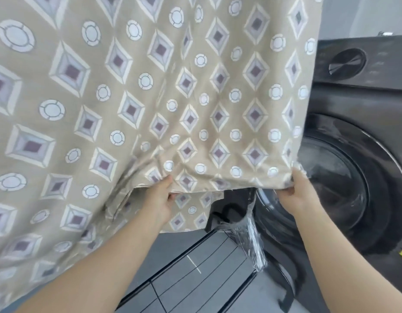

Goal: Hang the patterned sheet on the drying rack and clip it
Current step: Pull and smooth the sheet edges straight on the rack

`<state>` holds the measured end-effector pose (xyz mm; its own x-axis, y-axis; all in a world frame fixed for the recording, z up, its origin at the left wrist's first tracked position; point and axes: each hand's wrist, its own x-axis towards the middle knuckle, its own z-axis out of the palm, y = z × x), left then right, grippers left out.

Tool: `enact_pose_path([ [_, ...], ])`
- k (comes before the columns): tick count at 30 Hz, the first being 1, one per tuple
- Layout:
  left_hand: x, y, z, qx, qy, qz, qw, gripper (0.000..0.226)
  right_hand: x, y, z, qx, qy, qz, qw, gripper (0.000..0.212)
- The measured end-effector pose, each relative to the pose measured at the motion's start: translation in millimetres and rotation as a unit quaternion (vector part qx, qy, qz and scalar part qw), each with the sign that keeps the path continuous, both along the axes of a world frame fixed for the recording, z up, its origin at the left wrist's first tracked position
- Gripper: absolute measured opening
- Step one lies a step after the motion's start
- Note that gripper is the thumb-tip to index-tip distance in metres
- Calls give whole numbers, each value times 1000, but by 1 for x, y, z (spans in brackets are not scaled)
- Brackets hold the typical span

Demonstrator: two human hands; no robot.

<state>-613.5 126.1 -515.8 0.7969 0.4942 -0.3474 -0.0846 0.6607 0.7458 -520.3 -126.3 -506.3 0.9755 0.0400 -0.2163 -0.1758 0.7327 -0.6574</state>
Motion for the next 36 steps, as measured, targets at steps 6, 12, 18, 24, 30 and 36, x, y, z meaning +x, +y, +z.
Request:
enact_pose_path([
  [6, -5, -5, -1, 51, 13, -77, 996, 12, -13, 22, -10, -21, -3, 52, 998, 31],
  [12, -3, 5, 11, 3, -61, -7, 998, 13, -9, 15, -10, 43, 26, 35, 998, 43],
  [18, -4, 0, 10, 179, 15, -192, 965, 19, -4, 7, -12, 9, -57, 26, 998, 33],
  [24, 12, 21, 0, 205, 41, -56, 976, 23, -11, -3, -9, 160, -69, -4, 985, 84],
  [30, 3, 28, 12, 311, 41, 18, 949, 70, -20, 7, 16, 143, -69, 61, 985, 49],
  [36, -6, 43, 11, 345, 37, 98, 933, 49, -12, -7, -1, 199, -101, 16, 975, 88],
])
